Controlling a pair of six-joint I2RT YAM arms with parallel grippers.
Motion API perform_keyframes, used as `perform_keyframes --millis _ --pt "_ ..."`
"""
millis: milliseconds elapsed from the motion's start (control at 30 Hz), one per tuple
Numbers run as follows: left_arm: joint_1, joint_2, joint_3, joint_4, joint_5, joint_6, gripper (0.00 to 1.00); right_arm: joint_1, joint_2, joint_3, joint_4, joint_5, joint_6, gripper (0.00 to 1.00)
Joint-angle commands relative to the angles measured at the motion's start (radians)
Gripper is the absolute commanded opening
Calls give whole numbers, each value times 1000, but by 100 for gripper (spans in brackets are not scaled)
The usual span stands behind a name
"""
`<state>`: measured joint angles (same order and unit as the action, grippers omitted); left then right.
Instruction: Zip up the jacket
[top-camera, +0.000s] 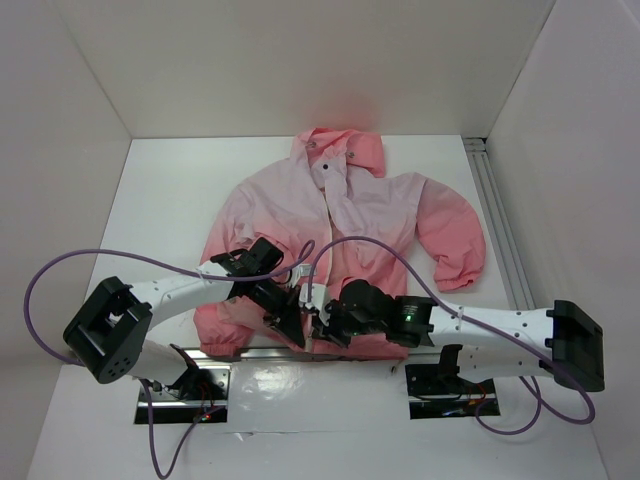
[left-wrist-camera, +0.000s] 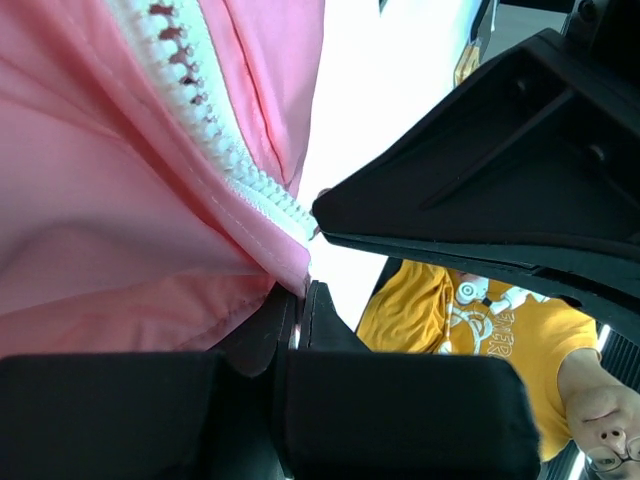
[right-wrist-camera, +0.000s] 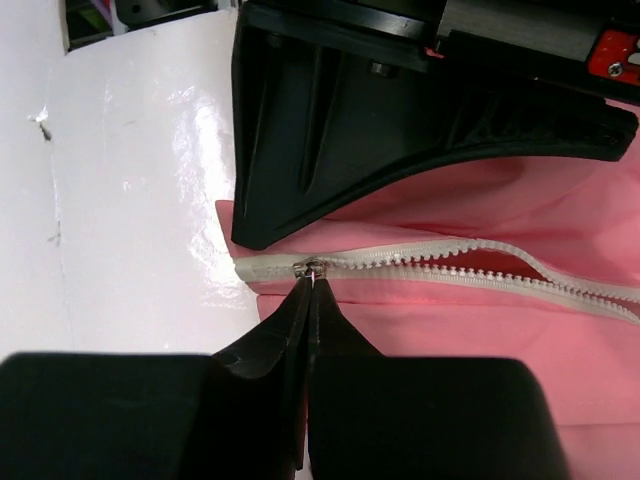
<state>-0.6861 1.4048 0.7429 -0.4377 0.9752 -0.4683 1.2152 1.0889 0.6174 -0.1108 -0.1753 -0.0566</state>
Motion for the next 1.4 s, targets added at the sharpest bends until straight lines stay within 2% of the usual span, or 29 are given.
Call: perform_keyframes --millis 0,200,300,367,400,500,533,600,633,700,767,833,867,933,1000,1100,1133,1200,1267,1367 --pt "-7 -10 12 -44 68 33 0 -3 -11 47 -18 121 -17 0" --pt "-7 -20 12 -53 59 42 0 -3 -47 65 -49 273 -8 0" --pt "-7 -20 24 -64 11 33 0 -3 -81 65 -49 286 -8 0" --pt "35 -20 24 -74 -15 13 1 -3 -81 77 -49 277 -8 0" --pt "51 -29 24 -75 -29 13 14 -3 -81 77 -58 277 -8 0" --pt "92 -93 6 -64 -67 -50 35 -3 -81 88 -58 264 1 0" --pt "92 -121 -11 -50 -78 -93 56 -3 -90 88 -58 254 11 0" --pt "118 -220 -37 -39 -116 -139 73 -3 -101 88 -46 254 20 0" --pt "119 -259 -37 -39 -130 -186 76 -3 -101 88 -46 254 20 0" --pt "119 -341 -62 -39 -209 -257 76 -3 -101 97 -46 244 29 0" --pt "108 -493 -108 5 -262 -410 75 -3 -101 107 -46 231 38 0" --pt "60 -602 -174 40 -367 -534 70 -13 -92 116 -46 220 38 0" --pt "40 -709 -206 110 -395 -659 69 -23 -81 125 -46 208 38 0" --pt "-13 -800 -269 158 -484 -768 63 -32 -72 125 -46 198 47 0" --pt "-71 -886 -330 168 -568 -866 63 -48 -60 162 -56 183 47 0" --pt "-125 -899 -353 194 -622 -899 61 -81 -21 218 -81 169 47 0" --pt "-153 -859 -341 203 -647 -886 65 -94 2 234 -96 169 47 0" --pt "-177 -804 -286 203 -682 -845 71 -104 40 287 -115 169 47 0" --pt "-199 -718 -216 186 -737 -795 71 -105 49 321 -115 169 61 0" --pt "-198 -670 -165 148 -793 -779 71 -114 69 344 -115 157 83 0"
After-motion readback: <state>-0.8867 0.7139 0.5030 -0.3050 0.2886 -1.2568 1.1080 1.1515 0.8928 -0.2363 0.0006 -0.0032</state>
